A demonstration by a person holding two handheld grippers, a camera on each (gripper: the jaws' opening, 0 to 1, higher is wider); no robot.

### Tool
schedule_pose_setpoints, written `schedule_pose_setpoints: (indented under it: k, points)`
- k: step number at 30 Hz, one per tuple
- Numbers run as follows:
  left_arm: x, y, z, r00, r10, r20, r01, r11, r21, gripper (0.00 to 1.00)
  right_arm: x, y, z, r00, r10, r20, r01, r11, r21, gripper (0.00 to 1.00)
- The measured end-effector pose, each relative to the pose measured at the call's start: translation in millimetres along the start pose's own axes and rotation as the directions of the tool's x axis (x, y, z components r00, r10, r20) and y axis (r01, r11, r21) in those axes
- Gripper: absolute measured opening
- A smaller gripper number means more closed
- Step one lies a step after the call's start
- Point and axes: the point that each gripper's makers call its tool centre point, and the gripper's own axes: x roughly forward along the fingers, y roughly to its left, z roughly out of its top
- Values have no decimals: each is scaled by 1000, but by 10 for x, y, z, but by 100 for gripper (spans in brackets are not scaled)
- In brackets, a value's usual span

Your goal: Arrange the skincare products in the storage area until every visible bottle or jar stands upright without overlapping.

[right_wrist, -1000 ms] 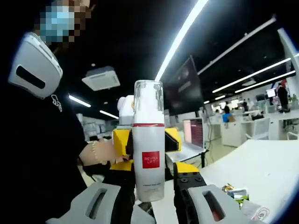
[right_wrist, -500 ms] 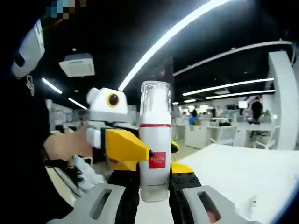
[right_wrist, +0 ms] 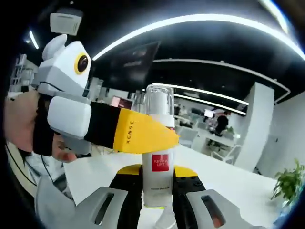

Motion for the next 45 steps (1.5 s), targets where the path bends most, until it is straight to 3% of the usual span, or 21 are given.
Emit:
schedule_pose_setpoints:
  k: [6,10,17,18,21,25,26,29,30,32,33,34,35,36,38,40,42,43,45]
  points:
    - [-7,-30,-46,1000,-9,-17,9,1000,-1,16,-8,-22,-67,1000,-21,0,21,1000,-21,15]
    - [11,-79,-133,996,-72,-62,73,997,24,15,-41,-25,-134,1000,-13,-14,13,1000,-10,15]
    - [15,-174,-247,973,-181,-140,197,974,112,15,-113,81,-267,996,80,-33,-80,997,18,16]
    - [-9,-209,-291,963,-212,-164,235,963,134,15,-128,78,-287,996,83,-37,-83,996,18,16]
    - [-31,-269,-347,950,-258,-178,283,950,135,15,-188,108,-354,993,111,-35,-109,993,38,17]
    - [-47,-381,-490,917,-324,-235,366,916,167,15,-242,153,-479,989,133,-66,-129,990,59,18]
    - [-56,-417,-545,900,-350,-260,400,901,170,15,-259,179,-529,986,146,-81,-141,988,65,19]
    - [-52,-454,-632,876,-385,-292,443,881,167,15,-299,209,-611,980,176,-91,-169,982,84,20]
    - [-62,-470,-657,859,-414,-301,474,866,160,15,-311,209,-631,979,183,-94,-175,981,86,20]
    - [-66,-473,-703,847,-431,-312,491,858,148,15,-342,239,-680,970,224,-97,-215,972,96,20]
    - [-88,-504,-739,826,-460,-325,521,844,128,15,-370,300,-712,956,276,-102,-266,959,99,21]
    - [-99,-565,-768,810,-479,-339,543,831,123,15,-383,328,-724,948,300,-104,-290,952,100,21]
    - [-100,-594,-786,802,-491,-341,555,823,121,15,-413,301,-712,950,297,-99,-290,953,86,21]
    - [-117,-676,-790,782,-524,-338,585,804,107,15,-442,352,-689,936,344,-74,-339,938,73,22]
    - [-134,-717,-806,763,-543,-350,606,789,97,15,-486,369,-701,920,385,-71,-377,920,108,21]
    - [-159,-795,-827,735,-568,-370,641,760,106,15,-527,386,-700,892,447,-62,-440,892,105,20]
    - [-174,-809,-844,715,-583,-385,663,740,111,15,-554,395,-710,869,492,-60,-485,869,99,19]
    - [-182,-813,-862,703,-590,-398,675,729,111,15,-579,423,-697,849,525,-57,-519,850,90,19]
    - [-185,-785,-917,689,-584,-429,686,716,127,15,-589,401,-691,838,542,-59,-538,840,73,19]
